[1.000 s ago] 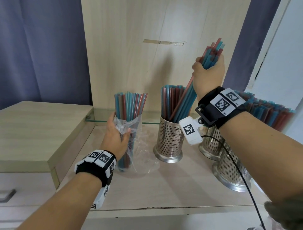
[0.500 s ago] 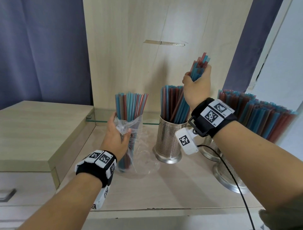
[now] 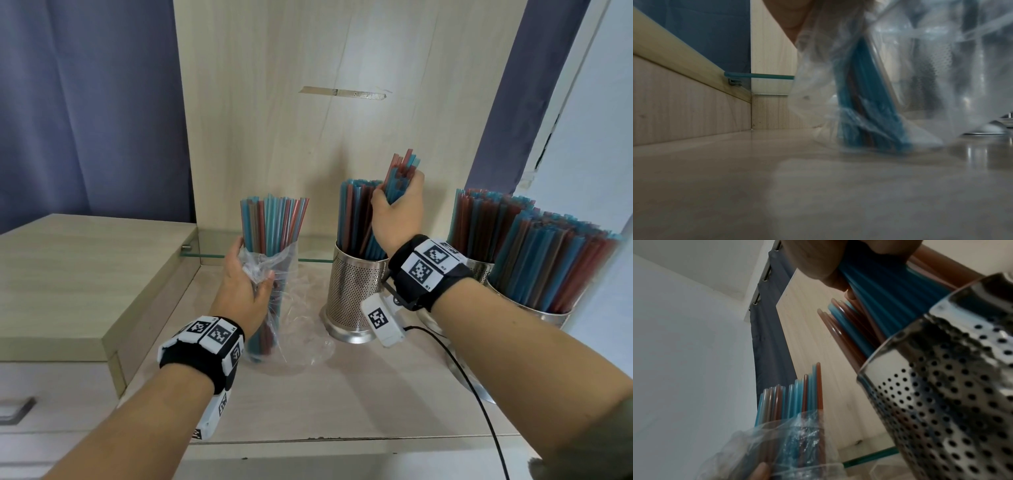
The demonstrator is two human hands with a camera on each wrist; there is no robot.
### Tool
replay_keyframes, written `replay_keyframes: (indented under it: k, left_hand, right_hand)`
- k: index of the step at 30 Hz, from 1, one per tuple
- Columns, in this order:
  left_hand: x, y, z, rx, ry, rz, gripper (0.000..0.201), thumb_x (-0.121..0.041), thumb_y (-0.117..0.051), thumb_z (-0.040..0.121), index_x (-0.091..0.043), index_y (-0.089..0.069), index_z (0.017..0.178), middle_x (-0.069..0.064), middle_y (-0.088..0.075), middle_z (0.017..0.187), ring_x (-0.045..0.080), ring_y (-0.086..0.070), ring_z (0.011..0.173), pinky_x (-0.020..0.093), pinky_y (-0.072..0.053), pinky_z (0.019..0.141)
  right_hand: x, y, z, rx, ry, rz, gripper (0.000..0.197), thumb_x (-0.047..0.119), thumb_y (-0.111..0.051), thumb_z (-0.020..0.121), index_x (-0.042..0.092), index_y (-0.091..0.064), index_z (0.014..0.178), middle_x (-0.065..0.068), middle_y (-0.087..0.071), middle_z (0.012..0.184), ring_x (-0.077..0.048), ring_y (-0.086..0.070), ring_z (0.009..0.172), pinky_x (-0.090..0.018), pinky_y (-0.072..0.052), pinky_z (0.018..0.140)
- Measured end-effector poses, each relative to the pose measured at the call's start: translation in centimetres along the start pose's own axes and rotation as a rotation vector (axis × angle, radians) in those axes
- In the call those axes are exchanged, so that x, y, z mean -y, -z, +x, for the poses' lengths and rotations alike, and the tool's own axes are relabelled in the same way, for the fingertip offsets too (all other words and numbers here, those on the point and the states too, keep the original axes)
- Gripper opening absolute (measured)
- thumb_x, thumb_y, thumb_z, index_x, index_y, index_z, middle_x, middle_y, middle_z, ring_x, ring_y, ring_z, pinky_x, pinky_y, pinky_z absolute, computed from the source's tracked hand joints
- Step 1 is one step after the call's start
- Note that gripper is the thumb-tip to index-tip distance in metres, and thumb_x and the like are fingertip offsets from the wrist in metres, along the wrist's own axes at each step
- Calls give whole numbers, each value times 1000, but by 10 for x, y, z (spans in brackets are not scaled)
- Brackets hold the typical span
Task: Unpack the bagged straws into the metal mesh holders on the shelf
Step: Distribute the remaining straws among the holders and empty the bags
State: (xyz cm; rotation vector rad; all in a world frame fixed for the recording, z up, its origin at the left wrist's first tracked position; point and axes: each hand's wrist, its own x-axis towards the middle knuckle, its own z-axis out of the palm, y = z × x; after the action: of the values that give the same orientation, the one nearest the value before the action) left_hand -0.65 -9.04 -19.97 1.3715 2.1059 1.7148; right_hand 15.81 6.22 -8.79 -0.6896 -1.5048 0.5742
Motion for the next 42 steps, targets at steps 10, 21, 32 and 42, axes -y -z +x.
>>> replay_keyframes:
  k: [10,21,32,42]
  left_hand:
    - [-3,0,-2,-22,-44,20,72,-18,-54,97,-12,-10,154,9,-38,150,5,-39,116,23,-36,97]
    - [2,-1,0,-21,-31,23,75,-22,-55,97,-14,-8,155,9,-35,153,19,-44,131,26,-37,100]
    - [5,-2,1,-22,-46,26,75,-21,-55,97,-14,-8,155,8,-34,154,17,-42,133,25,-35,101]
    - [23,-3,8,-7,-115,-3,79,-22,-57,94,-25,-5,154,9,-42,149,20,-48,132,41,-43,108]
  right_hand:
    - [-5,-6,-6,8,34,-28,27,7,-57,92,3,-47,117,10,-56,86,-1,-56,71,-14,-46,69]
    - [10,7,-1,91,149,-24,76,8,-70,81,17,-28,144,1,-53,115,-9,-58,94,-1,-43,76]
    - [16,26,13,404,486,-588,43,37,-58,91,17,-60,129,-4,-64,125,-25,-51,126,-43,-24,115]
    - [63,-13,-82,623,95,-142,50,29,-68,89,16,-48,133,16,-56,105,3,-55,93,-12,-45,84]
